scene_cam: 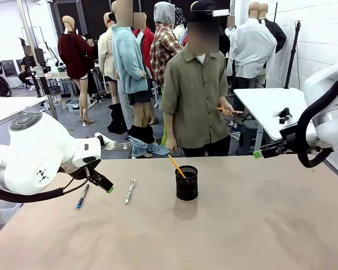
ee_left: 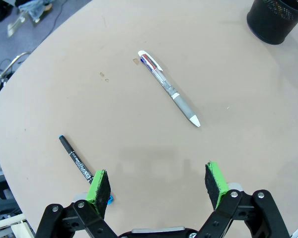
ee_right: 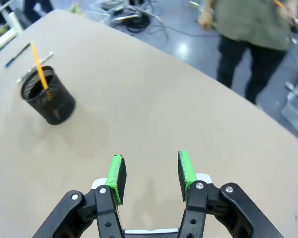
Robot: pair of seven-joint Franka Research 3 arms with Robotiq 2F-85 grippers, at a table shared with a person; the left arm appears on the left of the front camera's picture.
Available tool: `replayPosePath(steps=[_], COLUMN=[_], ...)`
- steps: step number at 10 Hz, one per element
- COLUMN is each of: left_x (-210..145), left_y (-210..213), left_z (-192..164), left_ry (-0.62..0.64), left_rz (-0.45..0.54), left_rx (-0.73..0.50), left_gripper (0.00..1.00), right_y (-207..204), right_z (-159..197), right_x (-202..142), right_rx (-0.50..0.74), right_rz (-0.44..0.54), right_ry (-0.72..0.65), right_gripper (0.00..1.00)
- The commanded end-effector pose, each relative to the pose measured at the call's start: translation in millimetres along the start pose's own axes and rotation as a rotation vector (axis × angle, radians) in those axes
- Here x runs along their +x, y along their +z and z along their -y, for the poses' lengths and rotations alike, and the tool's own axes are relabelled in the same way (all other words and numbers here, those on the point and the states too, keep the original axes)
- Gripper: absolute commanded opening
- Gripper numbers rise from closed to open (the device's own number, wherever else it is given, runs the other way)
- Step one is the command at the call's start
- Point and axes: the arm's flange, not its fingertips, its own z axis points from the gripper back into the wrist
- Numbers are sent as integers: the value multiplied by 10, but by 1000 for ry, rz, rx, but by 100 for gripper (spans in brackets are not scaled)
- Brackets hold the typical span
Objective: Place the pens into the pen holder.
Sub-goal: Pick up a writing instrument from the table and place it into the Pen holder.
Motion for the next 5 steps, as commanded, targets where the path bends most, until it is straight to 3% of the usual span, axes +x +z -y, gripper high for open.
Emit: replayPosePath(steps=[1,3,5], left_x=[-8,-8,-8], left_y=[5,5,5], left_z=[-19,-19,-19], left_ry=[5,5,5], left_rz=[1,1,1], left_rx=[0,0,0], left_gripper=[100,100,100], right_y=[167,224,188], right_z=[-17,1,-70], right_x=[-9,-11,-7], right_rx=[-37,-170,-188], right_rz=[-52,-162,-166], right_ry=[-107,-257,-238], right_gripper=[55,55,55])
